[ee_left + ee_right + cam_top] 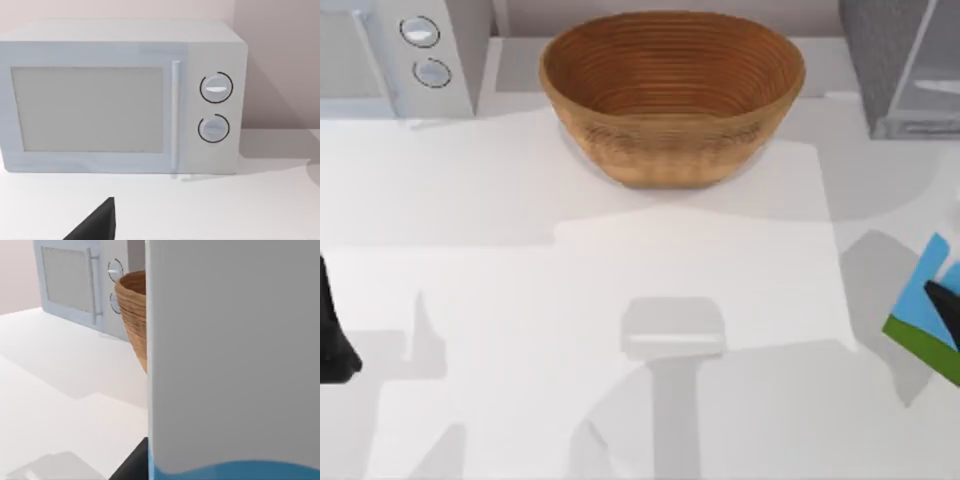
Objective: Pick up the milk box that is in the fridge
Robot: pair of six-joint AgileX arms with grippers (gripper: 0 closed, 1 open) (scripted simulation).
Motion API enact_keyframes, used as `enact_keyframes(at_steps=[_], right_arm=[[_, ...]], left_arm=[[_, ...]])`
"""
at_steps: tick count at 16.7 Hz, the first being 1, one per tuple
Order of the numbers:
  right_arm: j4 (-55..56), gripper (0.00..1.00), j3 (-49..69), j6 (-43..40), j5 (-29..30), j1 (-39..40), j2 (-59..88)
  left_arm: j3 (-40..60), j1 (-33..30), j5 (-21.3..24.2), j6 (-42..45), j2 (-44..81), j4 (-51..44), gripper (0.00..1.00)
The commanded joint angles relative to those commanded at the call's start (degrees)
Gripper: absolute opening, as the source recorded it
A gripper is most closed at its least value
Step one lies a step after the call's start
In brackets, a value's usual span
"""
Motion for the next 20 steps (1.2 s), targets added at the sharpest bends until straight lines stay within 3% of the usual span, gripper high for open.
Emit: enact_keyframes(at_steps=[11,16,20], right_arm=[[18.7,0.00,6.6,-0.6,12.4,11.9,25.9],[19.9,0.00,7.1,-0.6,13.3,12.7,27.3],[19.9,0.30,7.1,-0.6,13.3,12.7,27.3]], left_arm=[[0.0,0.0,0.0,0.0,0.0,0.0,1.00],[0.0,0.0,0.0,0.0,0.0,0.0,1.00],[0.0,0.0,0.0,0.0,0.0,0.0,1.00]])
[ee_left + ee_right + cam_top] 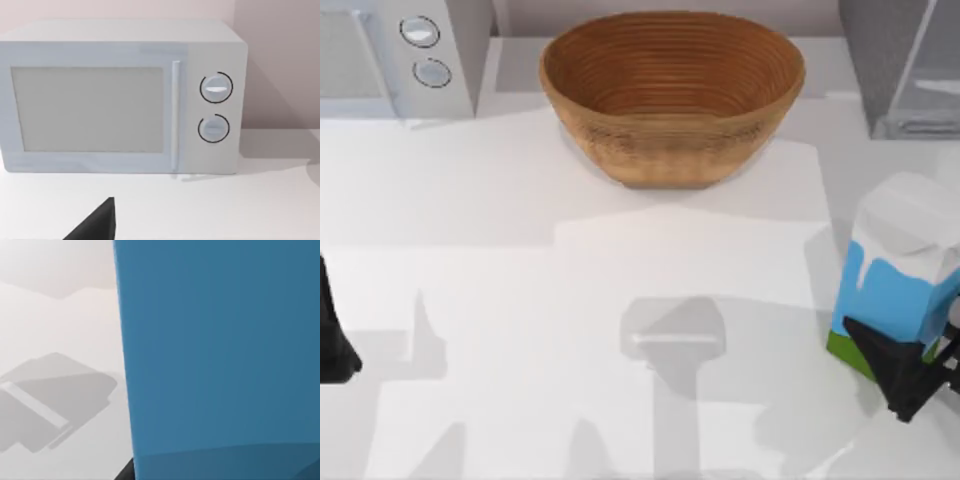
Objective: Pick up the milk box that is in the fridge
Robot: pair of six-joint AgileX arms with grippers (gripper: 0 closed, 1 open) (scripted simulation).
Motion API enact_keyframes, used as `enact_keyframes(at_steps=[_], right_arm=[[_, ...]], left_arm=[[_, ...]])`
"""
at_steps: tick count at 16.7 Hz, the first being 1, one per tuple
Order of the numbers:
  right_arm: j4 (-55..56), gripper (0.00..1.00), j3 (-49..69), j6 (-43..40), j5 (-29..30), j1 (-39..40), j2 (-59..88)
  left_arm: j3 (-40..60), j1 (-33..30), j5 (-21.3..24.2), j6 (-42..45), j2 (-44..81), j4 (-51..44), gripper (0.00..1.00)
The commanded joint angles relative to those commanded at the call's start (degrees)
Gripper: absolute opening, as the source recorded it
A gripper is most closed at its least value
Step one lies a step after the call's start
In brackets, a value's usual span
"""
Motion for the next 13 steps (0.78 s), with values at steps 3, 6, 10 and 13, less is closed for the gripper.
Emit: enact_keyframes(at_steps=[3,6,10,13], right_arm=[[0.0,0.53,0.0,0.0,0.0,0.0,0.0],[0.0,0.75,0.0,0.0,0.0,0.0,0.0],[0.0,1.00,0.0,0.0,0.0,0.0,0.0],[0.0,1.00,0.0,0.0,0.0,0.0,0.0]], left_arm=[[0.0,0.0,0.0,0.0,0.0,0.0,1.00],[0.0,0.0,0.0,0.0,0.0,0.0,1.00],[0.0,0.0,0.0,0.0,0.0,0.0,1.00],[0.0,0.0,0.0,0.0,0.0,0.0,1.00]])
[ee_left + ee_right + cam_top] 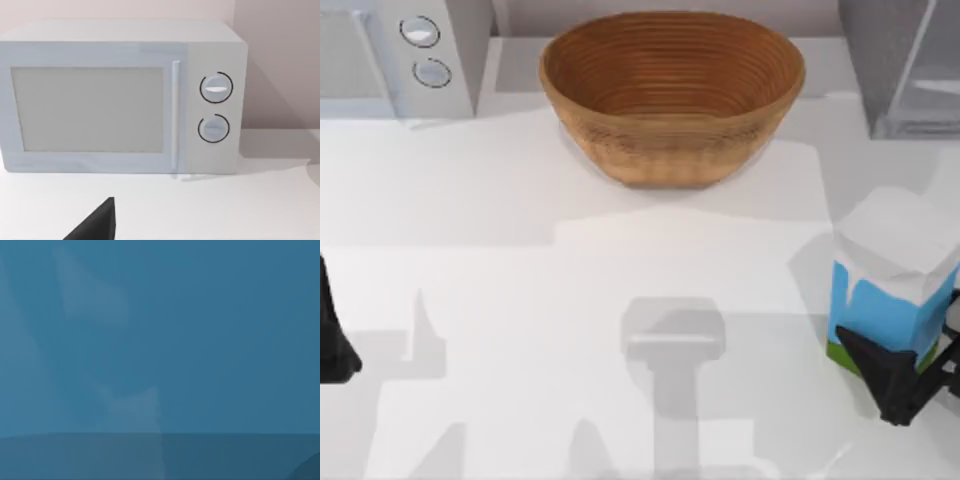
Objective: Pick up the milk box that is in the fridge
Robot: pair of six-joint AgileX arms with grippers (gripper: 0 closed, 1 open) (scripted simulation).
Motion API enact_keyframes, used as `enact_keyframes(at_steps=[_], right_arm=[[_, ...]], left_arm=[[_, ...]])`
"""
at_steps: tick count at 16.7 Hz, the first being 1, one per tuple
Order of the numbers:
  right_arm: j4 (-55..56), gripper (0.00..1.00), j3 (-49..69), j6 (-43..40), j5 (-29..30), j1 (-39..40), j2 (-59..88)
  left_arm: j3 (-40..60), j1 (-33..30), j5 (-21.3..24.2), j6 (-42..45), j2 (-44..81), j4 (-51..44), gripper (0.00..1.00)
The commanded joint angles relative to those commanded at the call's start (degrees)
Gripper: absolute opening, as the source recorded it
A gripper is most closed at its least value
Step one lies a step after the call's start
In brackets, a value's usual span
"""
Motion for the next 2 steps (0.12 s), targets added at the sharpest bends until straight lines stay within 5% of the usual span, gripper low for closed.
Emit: enact_keyframes(at_steps=[2], right_arm=[[0.0,1.00,0.0,0.0,0.0,0.0,0.0]], left_arm=[[0.0,0.0,0.0,0.0,0.0,0.0,1.00]])
